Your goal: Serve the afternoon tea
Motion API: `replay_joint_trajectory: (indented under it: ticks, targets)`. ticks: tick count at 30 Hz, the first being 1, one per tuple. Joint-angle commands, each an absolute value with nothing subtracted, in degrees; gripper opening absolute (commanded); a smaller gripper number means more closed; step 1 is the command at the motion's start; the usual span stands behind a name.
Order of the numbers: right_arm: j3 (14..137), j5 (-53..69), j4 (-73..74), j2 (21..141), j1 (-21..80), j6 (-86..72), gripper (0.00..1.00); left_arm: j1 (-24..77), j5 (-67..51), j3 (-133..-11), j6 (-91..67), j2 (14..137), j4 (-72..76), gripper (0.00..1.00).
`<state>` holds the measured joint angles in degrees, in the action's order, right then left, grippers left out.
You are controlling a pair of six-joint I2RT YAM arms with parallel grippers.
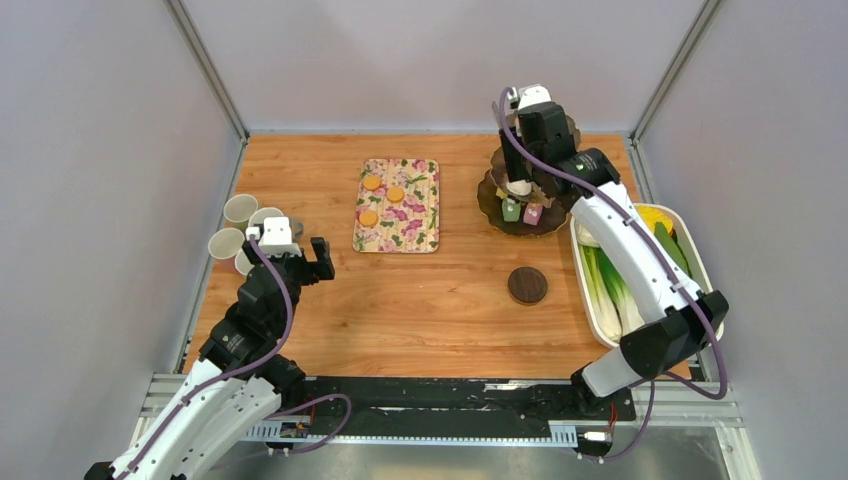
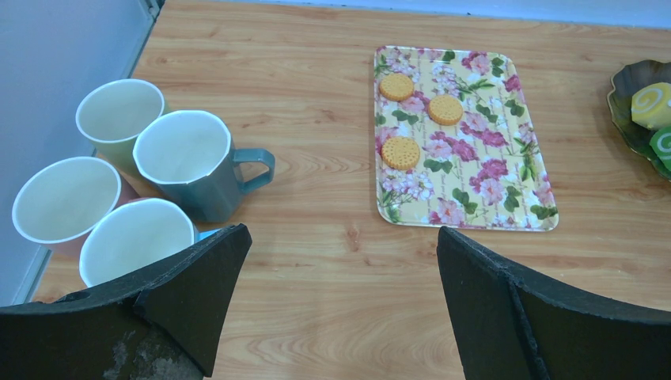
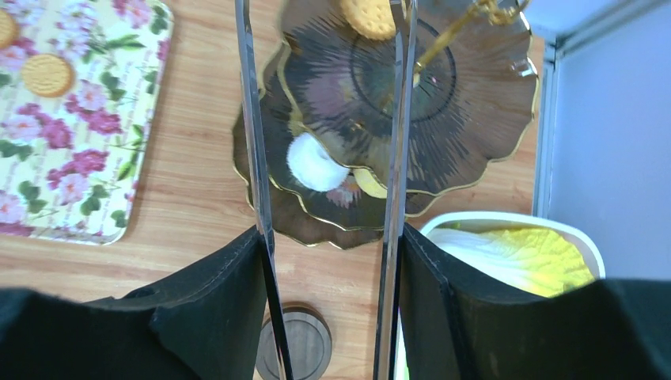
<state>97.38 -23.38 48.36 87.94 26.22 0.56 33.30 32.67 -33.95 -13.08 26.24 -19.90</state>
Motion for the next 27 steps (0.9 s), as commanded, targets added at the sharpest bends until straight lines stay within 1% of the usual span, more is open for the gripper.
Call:
replay_joint_trajectory:
  ticks: [1, 6, 11, 18, 27]
  targets:
    - [99.38, -22.79, 43.67, 84.35, 30.06, 4.01, 0.58, 33.35, 33.0, -34.07, -12.21, 25.87, -18.74, 1.0]
    - [98.73, -21.54, 42.09, 84.79, 35.22, 5.18, 0.58, 33.4, 33.25, -34.07, -12.22, 25.79, -18.81, 1.0]
    - [95.78, -19.33, 39.69, 87.83, 39.33, 3.95, 0.58, 33.4, 33.36, -34.04, -12.3, 25.72, -18.85, 1.0]
    - [91.95, -12.53, 34.27, 94.67, 43.35, 1.72, 0.57, 33.4, 33.5, -34.04, -12.39, 25.64, -18.9, 1.0]
    - [92.38, -8.37, 31.63, 105.99, 46.94, 1.8, 0.57, 33.4, 33.98, -34.01, -12.47, 25.44, -18.9, 1.0]
